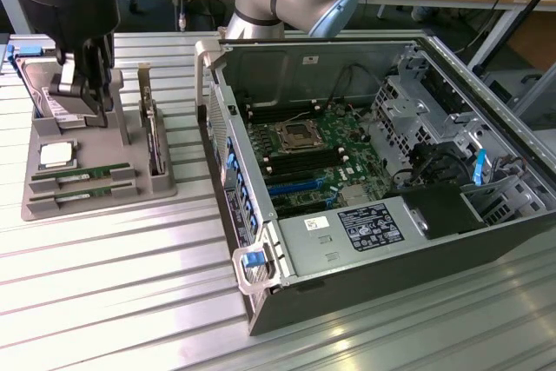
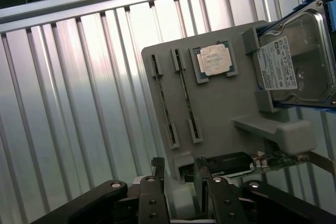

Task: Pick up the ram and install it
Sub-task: 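Pick up the ram and move it above insertion slot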

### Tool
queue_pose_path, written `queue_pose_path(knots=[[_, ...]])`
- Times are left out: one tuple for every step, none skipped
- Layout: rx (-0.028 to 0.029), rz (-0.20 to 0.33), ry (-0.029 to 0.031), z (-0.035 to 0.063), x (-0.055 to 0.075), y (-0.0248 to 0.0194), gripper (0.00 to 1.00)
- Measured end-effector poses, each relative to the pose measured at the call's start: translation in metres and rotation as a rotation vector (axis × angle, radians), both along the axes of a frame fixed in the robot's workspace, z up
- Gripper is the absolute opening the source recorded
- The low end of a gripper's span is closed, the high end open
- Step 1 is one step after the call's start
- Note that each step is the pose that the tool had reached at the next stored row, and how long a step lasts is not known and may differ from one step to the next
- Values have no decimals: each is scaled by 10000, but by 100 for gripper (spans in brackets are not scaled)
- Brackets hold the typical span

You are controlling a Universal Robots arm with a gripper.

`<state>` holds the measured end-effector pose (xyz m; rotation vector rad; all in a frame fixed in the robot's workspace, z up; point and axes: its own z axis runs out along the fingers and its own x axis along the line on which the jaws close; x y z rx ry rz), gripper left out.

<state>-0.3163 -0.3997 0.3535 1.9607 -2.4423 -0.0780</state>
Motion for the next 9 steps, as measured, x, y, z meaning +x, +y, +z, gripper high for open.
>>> queue_pose_path(knots=[[0, 10, 1, -6, 0, 0, 36], [0, 21, 0, -13, 0, 0, 36], [0, 33, 0, -20, 0, -1, 36], [0, 45, 0, -26, 0, -1, 36], [0, 55, 0, -31, 0, -1, 36], [0, 69, 0, -38, 0, -2, 36], [1, 79, 0, -43, 0, -2, 36], [0, 88, 0, -48, 0, -2, 36], [0, 96, 0, -51, 0, -2, 36]])
